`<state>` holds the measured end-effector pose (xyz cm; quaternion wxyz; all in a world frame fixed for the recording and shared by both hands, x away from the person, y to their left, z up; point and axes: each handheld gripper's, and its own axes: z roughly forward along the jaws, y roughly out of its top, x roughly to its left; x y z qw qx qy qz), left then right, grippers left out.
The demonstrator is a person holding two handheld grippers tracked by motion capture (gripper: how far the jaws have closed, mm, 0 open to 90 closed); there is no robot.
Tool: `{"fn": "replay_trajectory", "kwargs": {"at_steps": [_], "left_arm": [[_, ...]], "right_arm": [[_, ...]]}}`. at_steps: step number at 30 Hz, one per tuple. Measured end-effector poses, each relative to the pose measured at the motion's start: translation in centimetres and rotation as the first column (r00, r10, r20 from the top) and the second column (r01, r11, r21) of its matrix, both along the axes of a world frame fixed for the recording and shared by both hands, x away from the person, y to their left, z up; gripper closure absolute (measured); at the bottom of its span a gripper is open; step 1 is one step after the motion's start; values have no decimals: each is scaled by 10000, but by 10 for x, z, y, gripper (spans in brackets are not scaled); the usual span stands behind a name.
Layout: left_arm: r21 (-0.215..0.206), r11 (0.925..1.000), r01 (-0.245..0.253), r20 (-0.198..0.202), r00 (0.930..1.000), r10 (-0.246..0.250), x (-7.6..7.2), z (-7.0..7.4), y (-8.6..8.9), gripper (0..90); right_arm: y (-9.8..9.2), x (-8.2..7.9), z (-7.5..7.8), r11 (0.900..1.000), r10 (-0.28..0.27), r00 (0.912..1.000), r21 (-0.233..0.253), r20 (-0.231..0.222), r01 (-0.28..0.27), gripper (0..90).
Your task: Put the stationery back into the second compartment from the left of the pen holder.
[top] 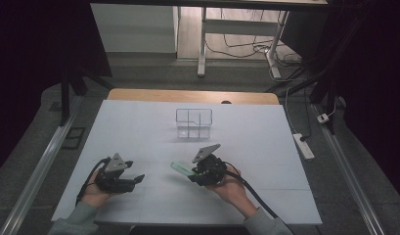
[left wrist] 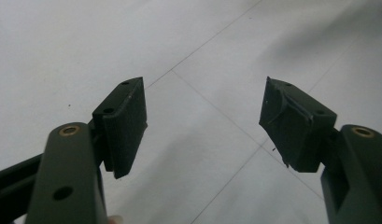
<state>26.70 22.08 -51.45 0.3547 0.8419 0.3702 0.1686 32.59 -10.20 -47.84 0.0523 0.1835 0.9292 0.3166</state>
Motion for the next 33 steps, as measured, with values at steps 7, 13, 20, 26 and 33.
{"fn": "replay_trajectory", "kwargs": {"at_steps": [7,13,20,26,33], "left_arm": [[66,9970,773,-79,9970,-773,-2,3,-11,309],[311,9908,1317,128,9912,-1321,-4,11,-25,281],[617,9751,2128,123,9768,-2139,-2,18,-45,271],[1053,9556,2751,41,9608,-2771,3,22,-64,267],[1538,9233,3518,0,9345,-3561,7,30,-86,264]], "right_arm": [[-12,1,8,9984,555,9985,96,34,-556,666],[-10,-4,7,9931,1168,9931,-155,120,-1166,665],[-7,-6,7,9841,1766,9842,-225,93,-1763,665],[-5,-6,4,9782,2054,9787,-318,-25,-2053,665],[-2,-9,2,9751,2188,9757,-352,-119,-2191,665]]}}
